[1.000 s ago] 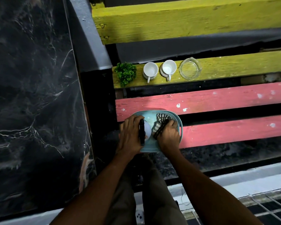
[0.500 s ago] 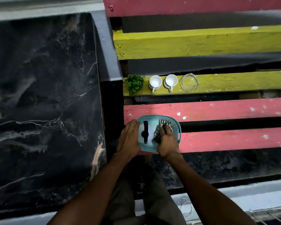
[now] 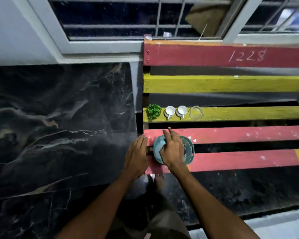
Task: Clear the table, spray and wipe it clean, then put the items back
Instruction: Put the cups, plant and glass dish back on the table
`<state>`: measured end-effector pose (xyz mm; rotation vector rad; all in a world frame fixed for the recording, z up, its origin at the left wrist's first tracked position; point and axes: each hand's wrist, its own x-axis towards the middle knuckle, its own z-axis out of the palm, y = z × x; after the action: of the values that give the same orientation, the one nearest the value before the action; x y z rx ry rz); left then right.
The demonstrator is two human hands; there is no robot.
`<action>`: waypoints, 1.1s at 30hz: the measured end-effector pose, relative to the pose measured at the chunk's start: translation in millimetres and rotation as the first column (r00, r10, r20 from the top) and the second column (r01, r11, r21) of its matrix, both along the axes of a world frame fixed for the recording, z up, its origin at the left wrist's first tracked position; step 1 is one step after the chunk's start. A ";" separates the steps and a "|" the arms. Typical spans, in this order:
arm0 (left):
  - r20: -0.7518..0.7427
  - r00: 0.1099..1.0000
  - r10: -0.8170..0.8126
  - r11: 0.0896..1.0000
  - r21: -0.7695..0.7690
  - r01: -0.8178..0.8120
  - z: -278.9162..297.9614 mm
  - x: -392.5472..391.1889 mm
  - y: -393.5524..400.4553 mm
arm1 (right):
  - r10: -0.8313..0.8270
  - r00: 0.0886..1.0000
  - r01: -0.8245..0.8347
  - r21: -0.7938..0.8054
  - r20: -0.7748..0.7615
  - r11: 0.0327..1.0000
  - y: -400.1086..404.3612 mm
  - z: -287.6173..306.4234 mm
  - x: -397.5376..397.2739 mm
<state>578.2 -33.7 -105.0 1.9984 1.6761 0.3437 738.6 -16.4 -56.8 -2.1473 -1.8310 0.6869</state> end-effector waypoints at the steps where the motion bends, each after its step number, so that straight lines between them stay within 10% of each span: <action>1: 0.022 1.000 0.006 1.000 0.010 -0.006 6.5 -17.3 -7.7 | 0.034 0.999 -0.034 0.008 0.005 0.999 -7.9 5.4 -20.7; 13: -0.155 0.977 0.148 0.985 -0.067 -0.160 38.6 -239.6 -118.5 | 0.501 0.863 -0.488 -0.147 0.061 0.860 -84.3 18.3 -251.1; 33: -0.213 0.932 0.294 0.918 -0.209 -0.337 40.1 -390.2 -72.8 | 0.516 0.854 -0.480 -0.279 0.070 0.832 -32.8 -5.3 -394.6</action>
<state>187.9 -106.5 -64.9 1.6181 2.0520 0.0641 344.1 -49.2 -62.1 -1.8922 -2.5533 0.9375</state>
